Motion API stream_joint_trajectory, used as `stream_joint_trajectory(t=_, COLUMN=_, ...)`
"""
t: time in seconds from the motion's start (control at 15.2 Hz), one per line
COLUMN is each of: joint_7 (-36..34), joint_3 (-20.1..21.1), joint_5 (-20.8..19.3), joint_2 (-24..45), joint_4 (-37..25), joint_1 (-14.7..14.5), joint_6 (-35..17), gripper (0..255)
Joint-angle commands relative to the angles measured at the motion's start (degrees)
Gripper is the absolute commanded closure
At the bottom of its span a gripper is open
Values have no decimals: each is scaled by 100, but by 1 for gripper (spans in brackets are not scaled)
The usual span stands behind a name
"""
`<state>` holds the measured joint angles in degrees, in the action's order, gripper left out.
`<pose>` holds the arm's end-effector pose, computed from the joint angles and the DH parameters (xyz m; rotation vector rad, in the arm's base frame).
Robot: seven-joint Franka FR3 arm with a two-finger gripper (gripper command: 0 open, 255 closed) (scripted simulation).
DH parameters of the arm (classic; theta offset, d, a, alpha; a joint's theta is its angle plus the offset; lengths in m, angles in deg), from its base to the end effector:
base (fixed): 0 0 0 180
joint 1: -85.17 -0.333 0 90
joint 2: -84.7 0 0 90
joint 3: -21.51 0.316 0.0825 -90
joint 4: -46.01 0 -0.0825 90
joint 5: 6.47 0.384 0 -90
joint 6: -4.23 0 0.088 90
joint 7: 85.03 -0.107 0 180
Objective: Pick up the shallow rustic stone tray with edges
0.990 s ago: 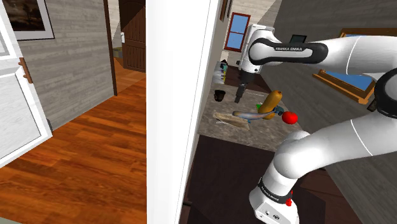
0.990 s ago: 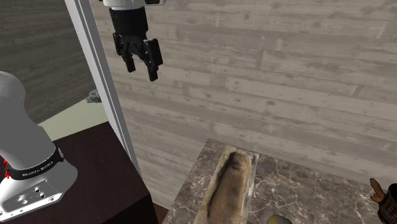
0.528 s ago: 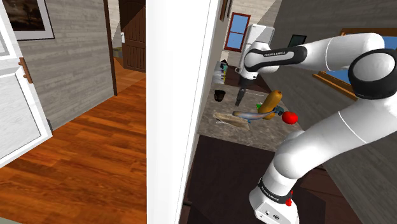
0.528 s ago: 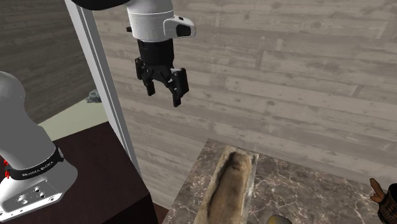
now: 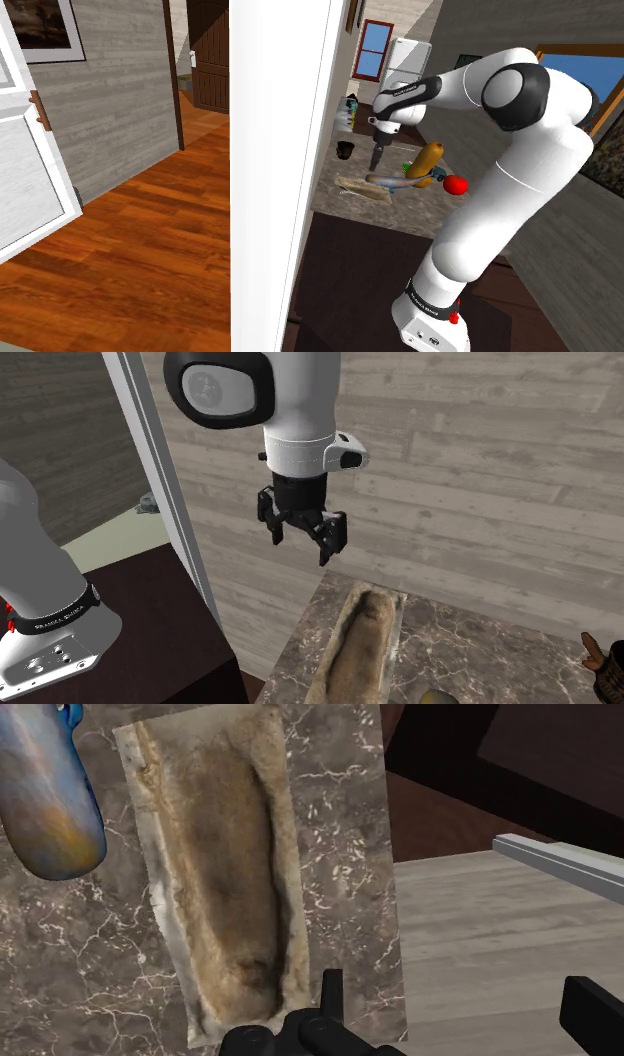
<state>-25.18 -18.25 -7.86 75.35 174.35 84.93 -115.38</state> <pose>0.3803 -0.3227 0.4191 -3.0134 -0.5718 -0.0713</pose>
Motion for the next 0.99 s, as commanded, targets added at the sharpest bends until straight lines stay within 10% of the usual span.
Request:
stream_joint_trajectory(t=0.0, joint_7=579, joint_3=-253, joint_5=409, joint_2=548, joint_4=-246, joint_1=-24, joint_6=-134, gripper=0)
stream_joint_trajectory(t=0.33, joint_7=1956, joint_3=-397, joint_5=1692, joint_2=2086, joint_4=-1107, joint_1=307, joint_6=-161, gripper=0)
stream_joint_trajectory(t=0.92, joint_7=3330, joint_3=329, joint_5=3071, joint_2=4467, joint_4=-3238, joint_1=1755, joint_6=329, gripper=0)
